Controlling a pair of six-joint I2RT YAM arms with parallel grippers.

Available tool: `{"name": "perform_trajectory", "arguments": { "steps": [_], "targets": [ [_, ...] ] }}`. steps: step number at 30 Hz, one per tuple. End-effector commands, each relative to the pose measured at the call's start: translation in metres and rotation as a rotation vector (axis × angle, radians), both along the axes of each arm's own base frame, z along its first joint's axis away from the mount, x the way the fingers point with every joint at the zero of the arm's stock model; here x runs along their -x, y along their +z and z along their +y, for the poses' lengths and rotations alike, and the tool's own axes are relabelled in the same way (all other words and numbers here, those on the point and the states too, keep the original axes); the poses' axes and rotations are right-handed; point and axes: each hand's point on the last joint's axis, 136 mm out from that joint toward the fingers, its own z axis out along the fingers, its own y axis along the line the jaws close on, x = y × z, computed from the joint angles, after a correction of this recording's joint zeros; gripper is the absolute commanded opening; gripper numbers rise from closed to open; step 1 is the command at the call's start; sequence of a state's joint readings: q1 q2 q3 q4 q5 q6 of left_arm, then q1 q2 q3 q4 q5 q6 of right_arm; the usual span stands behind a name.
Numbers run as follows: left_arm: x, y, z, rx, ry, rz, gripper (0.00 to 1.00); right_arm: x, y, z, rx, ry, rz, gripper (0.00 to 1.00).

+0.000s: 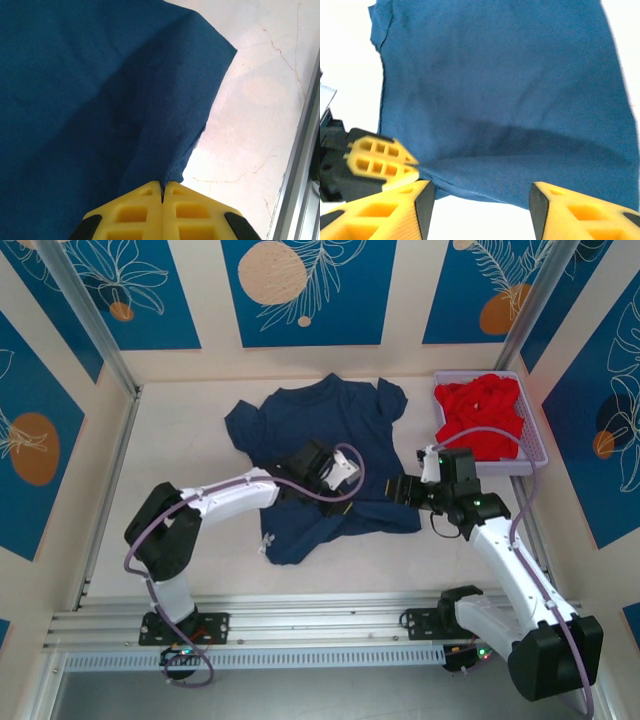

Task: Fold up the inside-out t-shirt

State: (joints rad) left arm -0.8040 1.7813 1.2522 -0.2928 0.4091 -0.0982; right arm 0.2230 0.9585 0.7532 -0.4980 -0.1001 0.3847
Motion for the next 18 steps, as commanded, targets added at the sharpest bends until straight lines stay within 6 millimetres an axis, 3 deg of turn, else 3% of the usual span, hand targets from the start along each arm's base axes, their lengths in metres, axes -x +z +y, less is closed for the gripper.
{"name": "perform_trajectory", "arguments": {
  "steps": [1,5,7,9,14,18],
  "targets": [
    [-0.009,0.03,0.005,0.076,0.055,0.054,0.0,0.011,0.006,0.031,-0.014,0.165,-0.092,0.54],
    [-0.034,0.064,0.02,0.145,0.159,0.094,0.0,0.028,0.0,0.076,-0.027,0.361,-0.242,0.49],
    [-0.041,0.082,0.026,0.175,0.185,0.117,0.0,0.038,-0.012,0.102,0.014,0.463,-0.363,0.46],
    [-0.046,0.095,0.03,0.196,0.198,0.133,0.0,0.036,-0.029,0.113,0.084,0.465,-0.449,0.46],
    [-0.049,0.118,0.039,0.191,0.205,0.14,0.0,0.015,-0.06,0.138,0.193,0.475,-0.536,0.46],
    [-0.045,0.135,0.043,0.186,0.176,0.126,0.0,-0.013,-0.079,0.152,0.29,0.429,-0.577,0.42]
  ]
}}
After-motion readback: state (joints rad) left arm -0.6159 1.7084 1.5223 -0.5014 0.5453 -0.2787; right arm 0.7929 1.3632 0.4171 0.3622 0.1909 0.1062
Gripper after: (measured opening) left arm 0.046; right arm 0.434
